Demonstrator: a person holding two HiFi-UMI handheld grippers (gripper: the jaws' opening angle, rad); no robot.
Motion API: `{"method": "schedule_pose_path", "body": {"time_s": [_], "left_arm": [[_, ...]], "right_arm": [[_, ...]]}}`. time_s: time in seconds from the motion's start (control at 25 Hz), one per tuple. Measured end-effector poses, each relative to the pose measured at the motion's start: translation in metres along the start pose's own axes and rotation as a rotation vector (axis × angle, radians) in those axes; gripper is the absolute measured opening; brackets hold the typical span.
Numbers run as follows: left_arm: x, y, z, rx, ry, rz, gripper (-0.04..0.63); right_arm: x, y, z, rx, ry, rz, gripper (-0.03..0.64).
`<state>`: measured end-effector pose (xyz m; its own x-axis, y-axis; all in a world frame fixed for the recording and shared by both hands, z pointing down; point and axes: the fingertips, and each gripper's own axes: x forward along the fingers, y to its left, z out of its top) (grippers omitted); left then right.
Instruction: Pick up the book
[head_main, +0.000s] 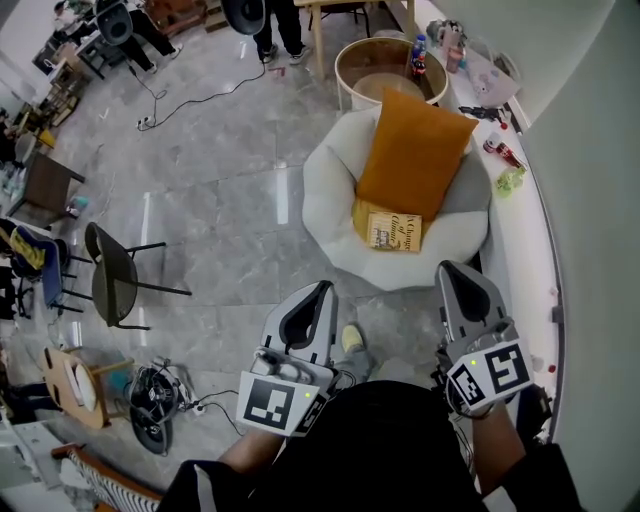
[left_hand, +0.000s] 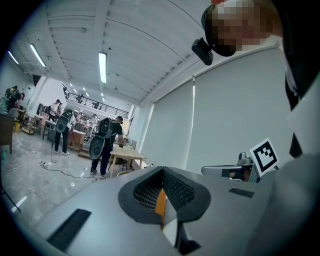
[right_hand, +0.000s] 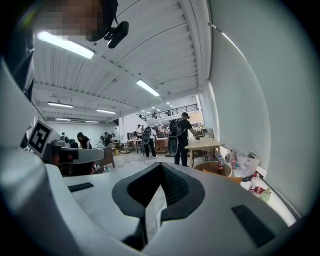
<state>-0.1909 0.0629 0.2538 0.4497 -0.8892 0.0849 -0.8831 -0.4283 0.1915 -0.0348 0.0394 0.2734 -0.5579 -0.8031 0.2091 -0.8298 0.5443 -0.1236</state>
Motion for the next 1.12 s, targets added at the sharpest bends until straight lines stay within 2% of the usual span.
{"method": "schedule_pose_path", "body": {"time_s": [0.32,0.48,0.64,0.8,0.92,1.12], "left_arm": [[-0.004,0.020,0.009,-0.006,-0.028,-0.022,0.009],[-0.003,0.025,0.026,0.007,-0.130,-0.048,0.009],[-0.004,0.027,0.014,-0.022,-0.035,-0.035,0.009],[-0.002,0.028,0.018,-0.020,-0.064,-0.049,0.009],[-0.005,0.030,0.007,-0.020,-0.026,-0.039,0.009],[0.000,0.031,0.013,-0.049,-0.040,-0.027,0.009]], "right_arm": [[0.016,0.018,-0.001,-0.008,0.002,-0.004,0.009],[0.023,0.026,0.005,-0.036,-0.003,-0.002,0.009],[0.022,0.025,0.011,-0.043,-0.008,-0.015,0.009],[0.024,0.026,0.013,-0.052,-0.001,-0.015,0.010],[0.025,0.028,0.012,-0.062,0.008,-0.009,0.010],[0.029,0.025,0.013,-0.067,0.017,-0.002,0.009]]}}
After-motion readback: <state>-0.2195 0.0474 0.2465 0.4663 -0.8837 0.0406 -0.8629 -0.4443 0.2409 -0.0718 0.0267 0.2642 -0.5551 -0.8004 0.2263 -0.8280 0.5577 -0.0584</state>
